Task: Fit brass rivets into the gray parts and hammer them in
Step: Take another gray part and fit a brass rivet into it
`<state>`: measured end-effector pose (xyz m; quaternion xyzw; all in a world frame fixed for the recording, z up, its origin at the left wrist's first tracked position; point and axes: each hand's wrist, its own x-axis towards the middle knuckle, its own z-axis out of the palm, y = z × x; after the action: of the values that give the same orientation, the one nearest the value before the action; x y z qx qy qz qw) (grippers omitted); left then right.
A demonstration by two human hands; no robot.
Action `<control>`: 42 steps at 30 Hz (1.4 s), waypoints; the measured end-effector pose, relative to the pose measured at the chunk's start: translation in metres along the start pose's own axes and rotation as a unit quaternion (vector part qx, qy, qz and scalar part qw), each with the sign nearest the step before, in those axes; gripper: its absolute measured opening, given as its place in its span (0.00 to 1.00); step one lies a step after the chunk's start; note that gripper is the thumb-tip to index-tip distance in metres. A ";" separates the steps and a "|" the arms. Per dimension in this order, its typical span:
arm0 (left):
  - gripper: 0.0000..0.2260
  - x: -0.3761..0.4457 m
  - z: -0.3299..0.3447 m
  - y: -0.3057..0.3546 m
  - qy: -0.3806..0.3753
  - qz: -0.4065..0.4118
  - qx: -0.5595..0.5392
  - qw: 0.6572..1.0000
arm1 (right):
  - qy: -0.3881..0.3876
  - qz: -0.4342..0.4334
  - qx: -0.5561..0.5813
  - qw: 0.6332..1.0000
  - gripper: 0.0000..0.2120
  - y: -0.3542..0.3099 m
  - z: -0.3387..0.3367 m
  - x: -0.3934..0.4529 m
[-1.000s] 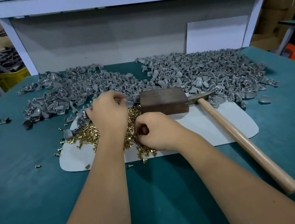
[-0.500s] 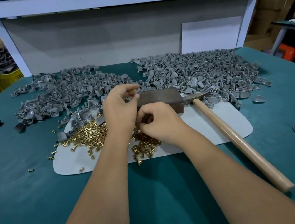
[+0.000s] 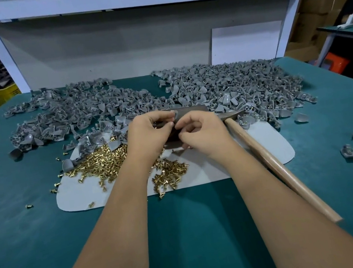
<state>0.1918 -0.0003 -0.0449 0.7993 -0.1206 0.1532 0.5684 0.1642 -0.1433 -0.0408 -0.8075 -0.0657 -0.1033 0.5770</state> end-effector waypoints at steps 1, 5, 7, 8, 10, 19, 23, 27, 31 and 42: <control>0.12 0.000 0.000 0.000 -0.005 -0.002 -0.001 1.000 | 0.011 -0.003 0.013 1.000 0.14 -0.001 -0.002 0.000; 0.12 -0.001 0.003 0.004 -0.009 0.005 -0.032 0.999 | 0.043 0.004 0.083 0.996 0.11 -0.004 -0.007 0.001; 0.14 0.000 0.003 0.007 0.007 0.018 -0.051 0.999 | 0.045 0.014 0.127 0.991 0.10 -0.005 -0.008 0.001; 0.15 0.000 0.003 0.008 0.012 0.021 -0.059 0.998 | 0.047 0.018 0.146 0.988 0.10 -0.005 -0.008 0.001; 0.17 -0.001 0.003 0.010 0.007 0.022 -0.070 0.997 | 0.056 0.024 0.172 0.983 0.10 -0.006 -0.008 0.002; 0.10 -0.009 0.004 0.020 -0.048 0.077 -0.069 0.994 | 0.094 0.045 0.220 0.970 0.08 -0.005 -0.009 0.002; 0.08 -0.009 0.005 0.020 -0.043 0.076 -0.061 0.994 | 0.094 0.040 0.198 0.975 0.06 -0.007 -0.007 0.001; 0.05 -0.008 0.006 0.021 -0.034 0.064 -0.057 0.996 | 0.080 0.030 0.189 0.978 0.08 -0.007 -0.006 0.001; 0.03 -0.008 0.006 0.019 -0.026 0.044 -0.068 0.996 | 0.056 0.018 0.194 0.979 0.10 -0.005 -0.006 0.002; 0.13 -0.006 0.013 0.015 0.039 0.024 0.000 0.999 | 0.114 0.025 0.168 0.979 0.08 -0.002 -0.010 0.005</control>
<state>0.1822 -0.0177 -0.0377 0.7896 -0.1178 0.1979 0.5688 0.1680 -0.1518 -0.0346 -0.6834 0.0044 -0.1671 0.7107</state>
